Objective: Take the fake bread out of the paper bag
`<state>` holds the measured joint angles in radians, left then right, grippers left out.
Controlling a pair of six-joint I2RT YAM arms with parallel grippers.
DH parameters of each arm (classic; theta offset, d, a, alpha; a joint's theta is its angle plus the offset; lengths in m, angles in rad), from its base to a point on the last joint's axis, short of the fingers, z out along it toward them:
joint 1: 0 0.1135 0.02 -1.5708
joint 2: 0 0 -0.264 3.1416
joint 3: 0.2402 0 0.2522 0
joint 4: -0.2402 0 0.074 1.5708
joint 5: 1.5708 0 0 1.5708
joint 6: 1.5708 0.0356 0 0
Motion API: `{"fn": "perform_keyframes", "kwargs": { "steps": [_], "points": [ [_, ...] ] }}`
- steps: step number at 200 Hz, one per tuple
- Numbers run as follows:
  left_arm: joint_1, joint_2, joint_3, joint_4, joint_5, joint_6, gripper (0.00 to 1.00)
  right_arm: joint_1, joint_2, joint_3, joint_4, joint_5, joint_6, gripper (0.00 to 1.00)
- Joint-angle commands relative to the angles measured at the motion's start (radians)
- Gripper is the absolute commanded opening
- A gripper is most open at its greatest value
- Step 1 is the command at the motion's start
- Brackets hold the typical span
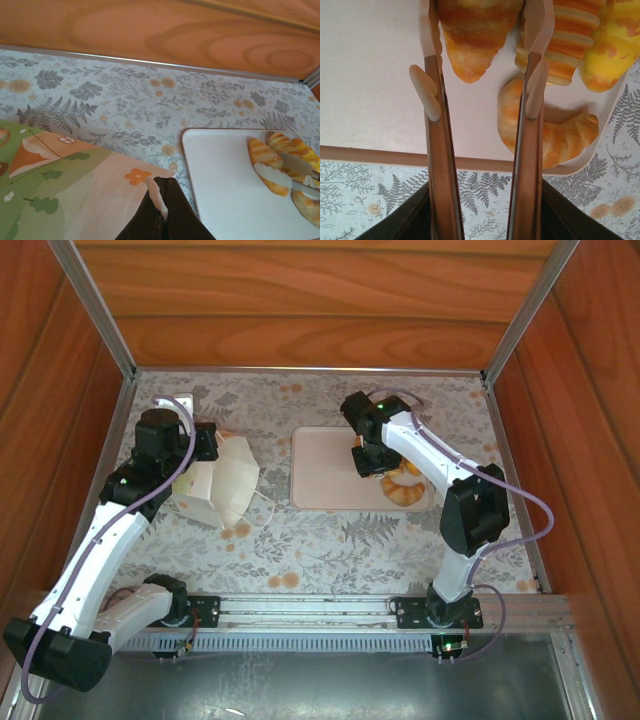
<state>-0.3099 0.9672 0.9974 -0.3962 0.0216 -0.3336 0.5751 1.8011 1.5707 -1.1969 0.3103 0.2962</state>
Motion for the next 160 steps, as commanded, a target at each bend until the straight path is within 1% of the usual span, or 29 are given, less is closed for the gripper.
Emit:
{"fn": "perform_keyframes", "kwargs": {
  "steps": [1,91,116,121,130,138,150,160],
  "points": [
    [-0.005,-0.016,-0.01,0.025,-0.008,-0.002,0.0,-0.006,-0.047,0.041,-0.021,0.029,-0.004,0.48],
    [-0.005,-0.015,-0.01,0.026,-0.02,0.013,0.0,-0.004,-0.109,0.006,-0.006,-0.026,-0.012,0.49],
    [-0.006,-0.02,-0.009,0.025,-0.018,0.022,0.0,-0.004,-0.132,0.005,0.013,-0.068,-0.019,0.48],
    [-0.006,-0.022,-0.009,0.022,-0.02,0.025,0.0,-0.004,-0.174,0.0,0.027,-0.071,-0.022,0.48],
    [-0.006,-0.031,-0.008,0.013,-0.024,0.031,0.0,-0.003,-0.217,-0.026,0.074,-0.066,-0.029,0.47],
    [-0.005,-0.041,-0.011,0.002,-0.032,0.035,0.0,-0.002,-0.267,-0.069,0.147,-0.092,-0.06,0.46],
    [-0.006,-0.06,-0.015,-0.018,-0.046,0.046,0.0,-0.001,-0.358,-0.159,0.284,-0.178,-0.118,0.45],
    [-0.005,-0.076,-0.016,-0.037,-0.06,0.06,0.0,0.001,-0.435,-0.253,0.423,-0.291,-0.178,0.43]
  ]
}}
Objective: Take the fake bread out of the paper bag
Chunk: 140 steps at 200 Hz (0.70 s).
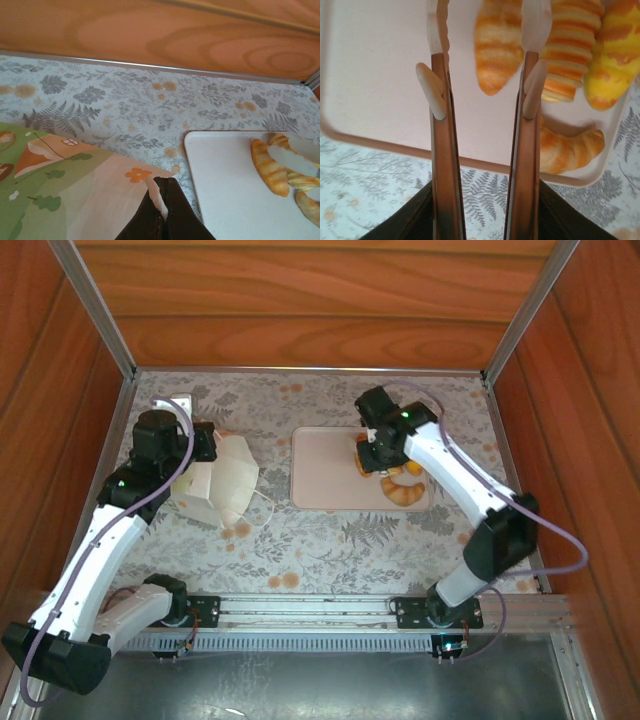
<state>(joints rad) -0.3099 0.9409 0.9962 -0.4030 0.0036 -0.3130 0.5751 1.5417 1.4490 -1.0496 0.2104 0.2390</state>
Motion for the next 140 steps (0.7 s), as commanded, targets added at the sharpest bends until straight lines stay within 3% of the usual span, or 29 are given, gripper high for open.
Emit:
{"fn": "perform_keyframes", "kwargs": {
  "steps": [1,39,72,96,140],
  "points": [
    [-0.005,-0.051,-0.016,-0.031,-0.044,0.04,0.0,0.001,-0.182,-0.14,0.288,-0.201,-0.124,0.43],
    [-0.003,-0.087,0.011,-0.108,-0.007,0.187,0.0,0.025,-0.388,-0.405,0.677,-0.536,-0.203,0.41],
    [-0.002,-0.115,0.032,-0.151,-0.033,0.251,0.0,0.119,-0.411,-0.475,0.74,-0.628,-0.318,0.42],
    [-0.002,-0.122,0.048,-0.159,-0.095,0.277,0.0,0.264,-0.376,-0.516,0.771,-0.554,-0.463,0.42],
    [-0.003,-0.118,0.065,-0.17,-0.108,0.306,0.0,0.398,-0.221,-0.458,0.762,-0.522,-0.508,0.41]
  ]
}}
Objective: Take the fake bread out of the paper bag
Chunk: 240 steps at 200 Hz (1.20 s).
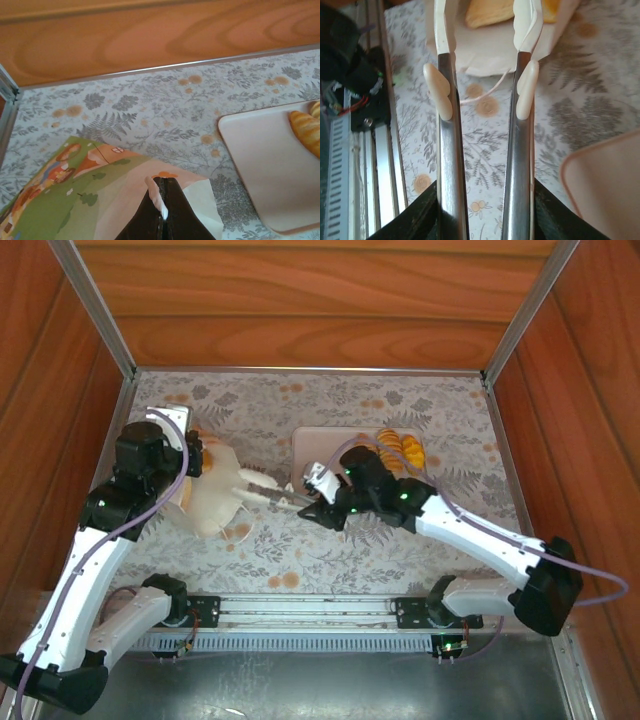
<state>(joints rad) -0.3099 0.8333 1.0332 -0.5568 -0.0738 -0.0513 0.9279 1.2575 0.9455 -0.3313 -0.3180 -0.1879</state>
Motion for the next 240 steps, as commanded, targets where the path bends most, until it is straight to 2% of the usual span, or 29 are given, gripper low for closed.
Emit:
{"fn": "perform_keyframes", "kwargs": {
  "steps": [1,33,58,71,97,121,196,240],
  "points": [
    [-0.003,-0.011,0.028,-0.017,-0.03,0.044,0.0,0.048,0.066,0.049,0.043,0.006,-0.082,0.41],
    [-0.003,-0.019,0.022,-0.022,-0.04,0.062,0.0,0.137,0.195,0.131,0.075,0.061,-0.08,0.41],
    [-0.003,-0.024,0.013,-0.022,-0.029,0.059,0.0,0.219,0.32,0.255,0.03,0.287,-0.082,0.42],
    [-0.003,-0.023,0.011,-0.015,-0.025,0.043,0.0,0.236,0.39,0.338,-0.015,0.377,-0.018,0.42],
    [-0.003,-0.003,0.023,-0.007,0.006,0.038,0.0,0.237,0.516,0.485,-0.107,0.312,0.078,0.43],
    [-0.003,0.012,0.03,0.001,0.014,0.034,0.0,0.236,0.573,0.547,-0.111,0.254,0.165,0.44],
    [-0.003,0.01,0.011,0.026,0.032,-0.002,0.0,0.212,0.63,0.613,-0.112,0.13,0.452,0.48],
    [-0.003,0.016,0.012,0.034,0.043,-0.026,0.0,0.182,0.661,0.583,-0.013,0.043,0.653,0.49]
  ]
}}
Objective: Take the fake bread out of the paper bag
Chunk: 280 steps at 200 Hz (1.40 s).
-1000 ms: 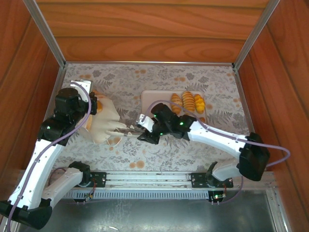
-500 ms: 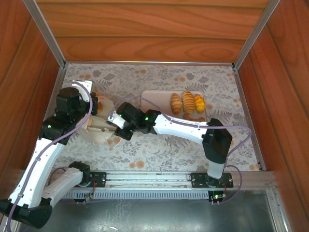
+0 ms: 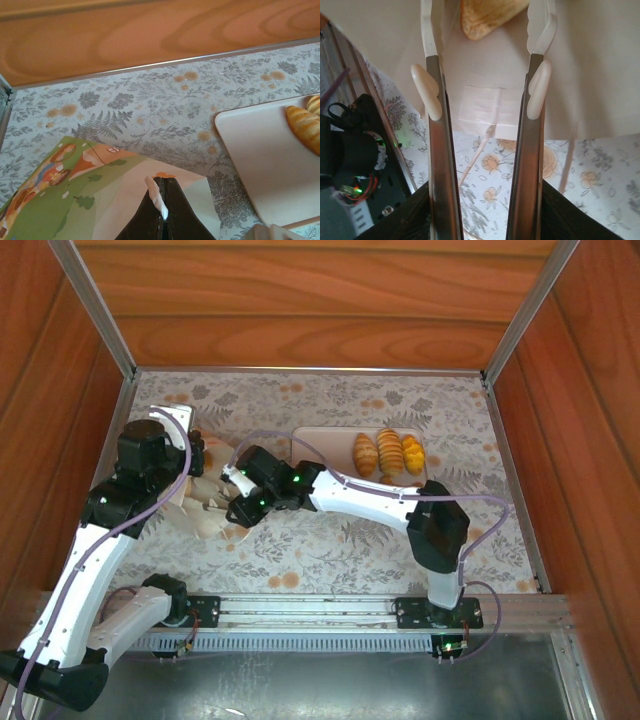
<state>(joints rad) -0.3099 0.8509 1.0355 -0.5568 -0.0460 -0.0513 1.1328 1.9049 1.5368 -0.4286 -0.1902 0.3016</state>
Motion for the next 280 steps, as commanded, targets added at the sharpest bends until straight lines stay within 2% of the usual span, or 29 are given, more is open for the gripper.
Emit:
{"fn": "perform_keyframes", "kwargs": {
  "steps": [1,69,123,166,190,205,226,240,259,280],
  "points": [
    [-0.002,-0.001,0.01,0.035,0.015,-0.027,0.0,-0.024,0.014,-0.01,0.087,-0.086,0.17,0.49],
    [-0.006,0.039,0.013,0.055,0.104,-0.069,0.0,-0.061,0.092,-0.072,0.368,-0.273,0.522,0.48],
    [-0.009,0.035,0.002,0.065,0.122,-0.09,0.0,-0.072,0.153,-0.055,0.449,-0.304,0.637,0.5],
    [-0.011,0.03,-0.007,0.066,0.123,-0.097,0.0,-0.074,0.212,-0.04,0.54,-0.378,0.698,0.51],
    [-0.012,0.036,-0.001,0.07,0.122,-0.112,0.0,-0.078,0.224,-0.038,0.573,-0.4,0.718,0.49],
    [-0.012,0.036,0.006,0.07,0.109,-0.136,0.0,-0.094,0.208,-0.042,0.568,-0.426,0.719,0.43],
    [-0.013,0.027,-0.005,0.075,0.079,-0.153,0.0,-0.112,0.143,-0.07,0.515,-0.396,0.661,0.32],
    [-0.014,0.016,-0.016,0.074,0.048,-0.16,0.0,-0.116,0.097,-0.067,0.437,-0.358,0.573,0.26],
    [-0.014,0.008,-0.026,0.078,0.013,-0.153,0.0,-0.114,0.041,-0.065,0.321,-0.282,0.485,0.24],
    [-0.013,0.017,-0.022,0.077,0.007,-0.142,0.0,-0.111,-0.019,-0.076,0.18,-0.144,0.416,0.23]
  ]
}}
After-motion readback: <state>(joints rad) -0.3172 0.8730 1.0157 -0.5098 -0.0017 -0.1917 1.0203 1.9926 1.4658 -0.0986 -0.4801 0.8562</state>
